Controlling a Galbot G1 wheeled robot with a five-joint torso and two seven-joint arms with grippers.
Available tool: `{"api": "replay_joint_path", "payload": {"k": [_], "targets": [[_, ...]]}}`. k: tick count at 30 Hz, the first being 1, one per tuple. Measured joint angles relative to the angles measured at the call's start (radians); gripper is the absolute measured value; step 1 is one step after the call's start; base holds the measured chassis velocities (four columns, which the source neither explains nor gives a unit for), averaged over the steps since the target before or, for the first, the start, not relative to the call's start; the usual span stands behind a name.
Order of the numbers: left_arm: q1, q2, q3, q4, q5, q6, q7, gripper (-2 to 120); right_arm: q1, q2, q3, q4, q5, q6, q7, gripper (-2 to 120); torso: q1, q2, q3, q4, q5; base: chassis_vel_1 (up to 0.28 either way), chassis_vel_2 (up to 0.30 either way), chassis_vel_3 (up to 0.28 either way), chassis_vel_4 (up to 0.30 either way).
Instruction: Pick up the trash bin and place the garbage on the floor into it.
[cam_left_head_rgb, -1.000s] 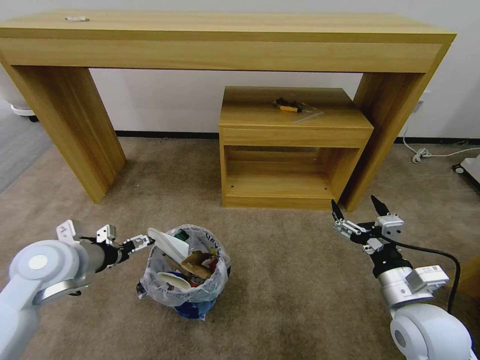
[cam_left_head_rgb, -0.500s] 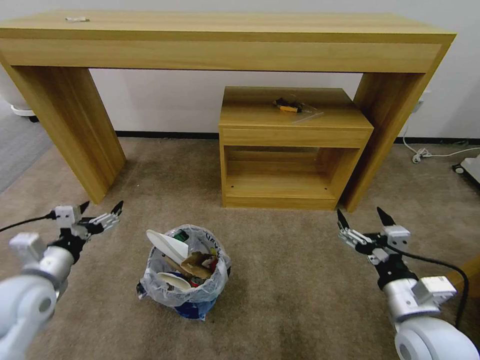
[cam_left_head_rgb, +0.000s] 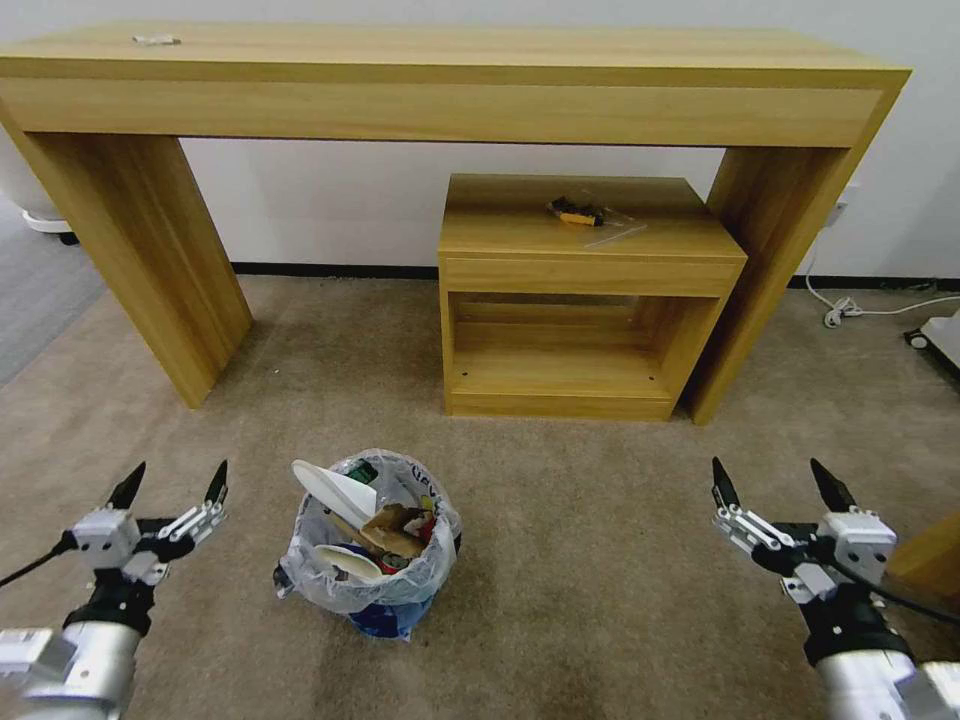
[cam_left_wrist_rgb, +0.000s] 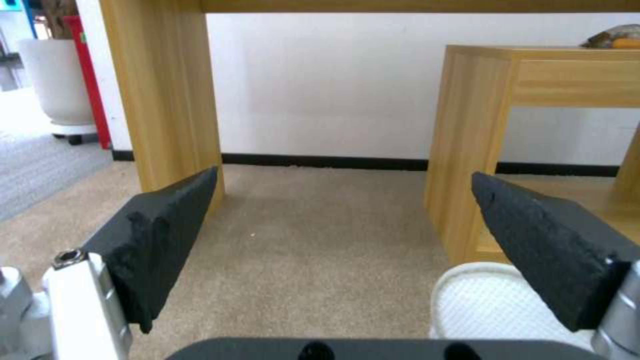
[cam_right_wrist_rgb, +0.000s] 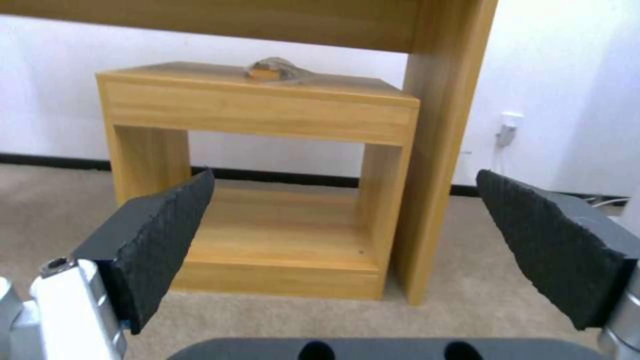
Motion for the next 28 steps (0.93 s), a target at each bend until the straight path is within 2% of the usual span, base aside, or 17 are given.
{"api": "replay_joint_path", "payload": {"k": [28], "targets": [[-0.003, 0.006, 0.003, -0.004, 0.014, 0.012, -0.009, 100, -0.004, -0.001, -0.004, -0.005, -0.013, 0.013, 0.009, 100, 0.0, 0.0, 0.0, 0.0, 0.0, 0.0, 0.0, 0.0, 0.0]]}}
